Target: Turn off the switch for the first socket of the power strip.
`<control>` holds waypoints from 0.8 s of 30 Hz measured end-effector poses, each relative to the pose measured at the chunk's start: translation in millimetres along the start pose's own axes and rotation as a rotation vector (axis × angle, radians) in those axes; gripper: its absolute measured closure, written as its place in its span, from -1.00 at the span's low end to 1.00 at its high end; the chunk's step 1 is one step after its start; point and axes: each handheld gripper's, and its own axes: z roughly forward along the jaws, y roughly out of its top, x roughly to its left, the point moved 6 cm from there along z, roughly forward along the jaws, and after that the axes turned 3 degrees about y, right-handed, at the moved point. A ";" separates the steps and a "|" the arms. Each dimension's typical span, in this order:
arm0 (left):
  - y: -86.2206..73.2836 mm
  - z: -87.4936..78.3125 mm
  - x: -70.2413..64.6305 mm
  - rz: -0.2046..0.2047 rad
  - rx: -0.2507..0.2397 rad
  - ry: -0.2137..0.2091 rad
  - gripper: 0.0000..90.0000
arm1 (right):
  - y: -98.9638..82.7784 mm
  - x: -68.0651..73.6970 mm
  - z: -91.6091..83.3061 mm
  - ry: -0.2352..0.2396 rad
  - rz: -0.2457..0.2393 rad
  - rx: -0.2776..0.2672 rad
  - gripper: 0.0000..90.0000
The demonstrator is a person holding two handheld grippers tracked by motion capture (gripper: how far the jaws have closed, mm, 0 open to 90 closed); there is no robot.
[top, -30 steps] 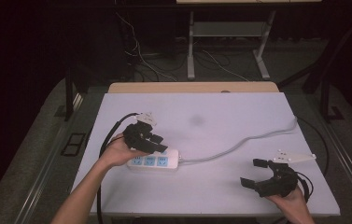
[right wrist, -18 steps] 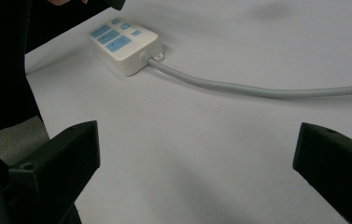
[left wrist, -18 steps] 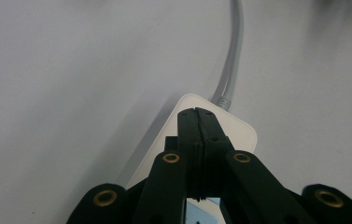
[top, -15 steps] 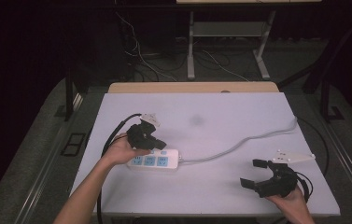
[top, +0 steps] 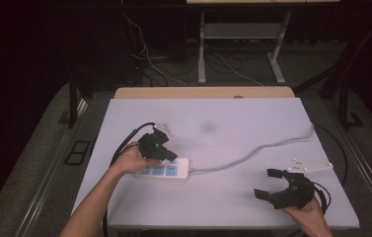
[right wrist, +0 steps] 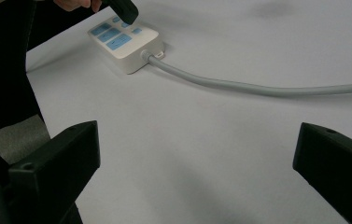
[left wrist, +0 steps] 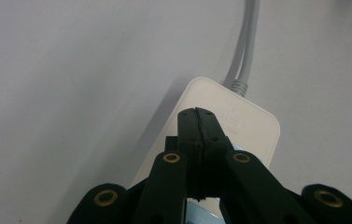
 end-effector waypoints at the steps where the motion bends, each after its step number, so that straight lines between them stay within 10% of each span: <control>1: -0.1 1.2 -0.1 0.001 0.005 0.000 0.98 | 0.0 0.1 -0.1 0.000 0.002 0.001 -0.99; 24: -2.9 9.7 3.0 -0.011 0.035 -0.040 0.99 | 0.5 -0.5 -3.7 0.000 0.002 -0.011 -0.99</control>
